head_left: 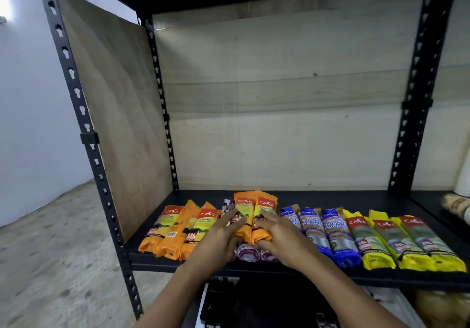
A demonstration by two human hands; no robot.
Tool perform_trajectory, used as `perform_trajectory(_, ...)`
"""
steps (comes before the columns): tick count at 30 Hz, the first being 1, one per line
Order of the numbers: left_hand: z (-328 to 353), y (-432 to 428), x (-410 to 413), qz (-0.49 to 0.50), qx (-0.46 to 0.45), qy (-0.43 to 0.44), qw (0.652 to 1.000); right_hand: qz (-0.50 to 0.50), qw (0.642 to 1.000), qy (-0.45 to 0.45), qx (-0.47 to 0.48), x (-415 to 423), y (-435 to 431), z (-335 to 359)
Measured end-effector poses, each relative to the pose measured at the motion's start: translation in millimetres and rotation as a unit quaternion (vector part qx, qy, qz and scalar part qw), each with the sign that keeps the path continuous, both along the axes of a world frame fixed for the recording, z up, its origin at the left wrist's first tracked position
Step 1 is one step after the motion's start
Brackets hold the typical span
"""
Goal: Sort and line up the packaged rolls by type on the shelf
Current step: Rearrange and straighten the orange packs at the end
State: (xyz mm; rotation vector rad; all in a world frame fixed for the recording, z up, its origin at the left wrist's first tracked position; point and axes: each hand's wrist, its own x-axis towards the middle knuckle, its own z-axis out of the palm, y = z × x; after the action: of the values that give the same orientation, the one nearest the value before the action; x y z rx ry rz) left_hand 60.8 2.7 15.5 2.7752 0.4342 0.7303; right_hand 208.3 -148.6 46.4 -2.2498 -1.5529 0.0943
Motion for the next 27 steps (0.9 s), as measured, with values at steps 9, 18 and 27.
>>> perform_trajectory(9,-1.5,-4.1,-3.8,-0.018,-0.019,0.025,0.999,0.025,0.999,0.004,-0.030,3.0,-8.9,-4.8)
perform_trajectory(18,14.4,21.4,-34.7,-0.011,-0.061,0.085,0.994,0.024,0.994,-0.052,-0.093,-21.2,2.9,29.9)
perform_trajectory(27,24.6,89.5,-90.8,0.155,-0.067,0.048,0.984,0.086,0.995,-0.026,0.037,-72.1,41.4,32.6)
